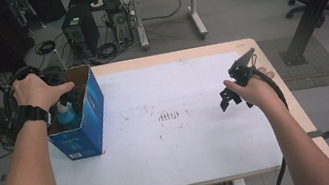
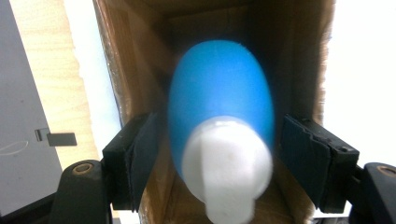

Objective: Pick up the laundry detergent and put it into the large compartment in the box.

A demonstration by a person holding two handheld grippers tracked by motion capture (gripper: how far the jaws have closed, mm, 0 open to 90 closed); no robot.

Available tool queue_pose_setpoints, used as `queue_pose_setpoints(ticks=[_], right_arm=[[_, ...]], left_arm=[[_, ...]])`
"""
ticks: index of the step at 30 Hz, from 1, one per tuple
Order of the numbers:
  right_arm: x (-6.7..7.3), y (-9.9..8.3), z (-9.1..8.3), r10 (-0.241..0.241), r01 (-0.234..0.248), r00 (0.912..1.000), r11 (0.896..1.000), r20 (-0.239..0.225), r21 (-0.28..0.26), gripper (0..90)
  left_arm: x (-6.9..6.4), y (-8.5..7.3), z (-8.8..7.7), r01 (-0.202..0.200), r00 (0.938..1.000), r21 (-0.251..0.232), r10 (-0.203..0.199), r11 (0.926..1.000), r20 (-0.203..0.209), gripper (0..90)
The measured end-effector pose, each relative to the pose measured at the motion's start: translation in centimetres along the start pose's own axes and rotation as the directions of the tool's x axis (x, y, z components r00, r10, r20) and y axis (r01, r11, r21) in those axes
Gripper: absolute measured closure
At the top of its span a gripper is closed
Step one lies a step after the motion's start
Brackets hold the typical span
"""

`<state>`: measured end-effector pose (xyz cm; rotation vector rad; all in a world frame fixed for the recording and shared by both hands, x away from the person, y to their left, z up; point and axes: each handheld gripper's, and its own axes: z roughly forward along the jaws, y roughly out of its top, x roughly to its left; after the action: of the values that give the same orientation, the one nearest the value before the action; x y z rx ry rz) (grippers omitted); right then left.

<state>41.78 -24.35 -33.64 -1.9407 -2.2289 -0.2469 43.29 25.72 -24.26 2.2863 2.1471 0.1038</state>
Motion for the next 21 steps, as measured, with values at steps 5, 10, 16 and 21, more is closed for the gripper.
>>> queue_pose_setpoints(ticks=[5,10,16,21], right_arm=[[0.1,-0.1,-0.4,0.001,-0.001,1.0000,1.000,-0.003,-0.007,4.5],[0.1,-0.3,-0.7,0.000,0.000,1.0000,1.000,-0.003,-0.012,4.5],[0.3,-0.6,-1.1,-0.003,0.003,1.0000,1.000,-0.003,-0.019,4.5],[0.4,-0.8,-1.5,-0.008,0.008,1.0000,1.000,-0.002,-0.024,4.5]], left_arm=[[-0.6,0.0,-1.4,-0.011,0.9999,-0.013,0.011,0.9999,-0.009,28.3],[-1.5,-0.2,-2.8,-0.014,0.9999,-0.023,0.014,0.9996,-0.008,28.1],[-3.6,-0.3,-4.4,-0.040,0.9992,-0.050,0.040,0.9980,0.000,27.6],[-6.4,-0.3,-5.6,-0.076,0.9969,-0.062,0.077,0.9952,0.014,26.9]])
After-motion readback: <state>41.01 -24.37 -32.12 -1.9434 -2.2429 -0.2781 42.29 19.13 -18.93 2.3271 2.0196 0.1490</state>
